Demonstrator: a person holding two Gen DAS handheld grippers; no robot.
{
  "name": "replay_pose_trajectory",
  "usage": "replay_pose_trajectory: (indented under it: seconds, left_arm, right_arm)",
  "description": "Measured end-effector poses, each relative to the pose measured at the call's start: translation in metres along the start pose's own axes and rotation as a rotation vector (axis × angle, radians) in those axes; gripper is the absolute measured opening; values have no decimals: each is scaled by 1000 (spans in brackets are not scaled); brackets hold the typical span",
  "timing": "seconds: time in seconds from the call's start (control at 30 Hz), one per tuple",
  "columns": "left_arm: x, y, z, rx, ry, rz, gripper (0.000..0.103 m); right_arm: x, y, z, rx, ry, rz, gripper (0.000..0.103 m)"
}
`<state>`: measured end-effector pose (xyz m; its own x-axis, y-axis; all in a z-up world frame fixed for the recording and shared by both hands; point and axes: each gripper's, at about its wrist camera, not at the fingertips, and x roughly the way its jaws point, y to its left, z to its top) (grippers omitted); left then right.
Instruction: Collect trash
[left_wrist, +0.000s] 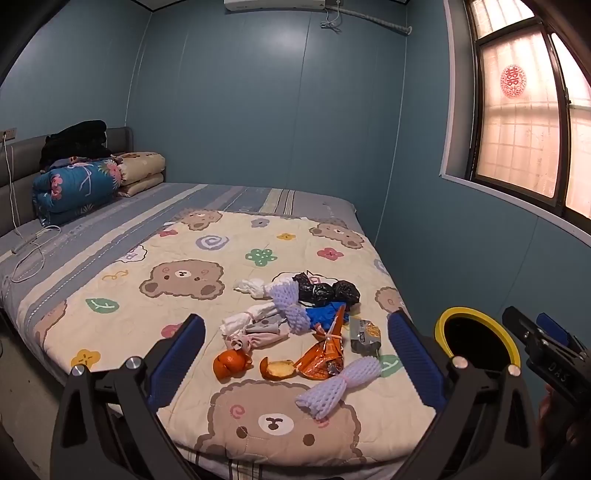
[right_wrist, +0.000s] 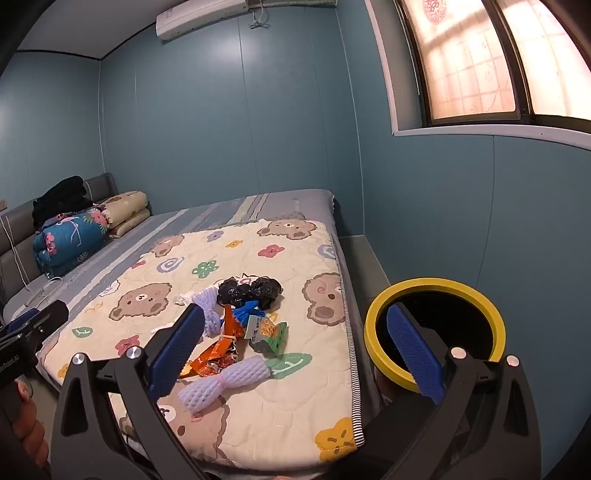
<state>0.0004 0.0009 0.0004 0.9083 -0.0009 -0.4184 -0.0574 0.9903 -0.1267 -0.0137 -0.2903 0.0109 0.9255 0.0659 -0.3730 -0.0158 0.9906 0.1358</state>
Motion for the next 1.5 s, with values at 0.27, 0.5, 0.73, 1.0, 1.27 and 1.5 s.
replay_pose_trajectory:
  seconds: [0.27,0.5,0.73,1.0,1.27,1.5]
  left_arm:
    - [-7,-1,2,4,-13,-4,96]
    - [-4,-4,3,9,-16,-3,96]
    - [-4,-5,6,10,-17,-5,96]
    - [-5,-4,5,8,-20,-6,96]
    - [-5,-4,4,7,-22,-7,96]
    - [-5,-4,4,7,-22,-7,96]
  right_arm:
    - [0,1,1,2,4,1,95]
    - [0,-2,2,2,2,0,95]
    - [1,1,2,-1,3,0,95]
    - [2,2,2,0,6,1,95]
    - [1,2,1,0,8,1,95]
    - [1,2,2,0,9,1,95]
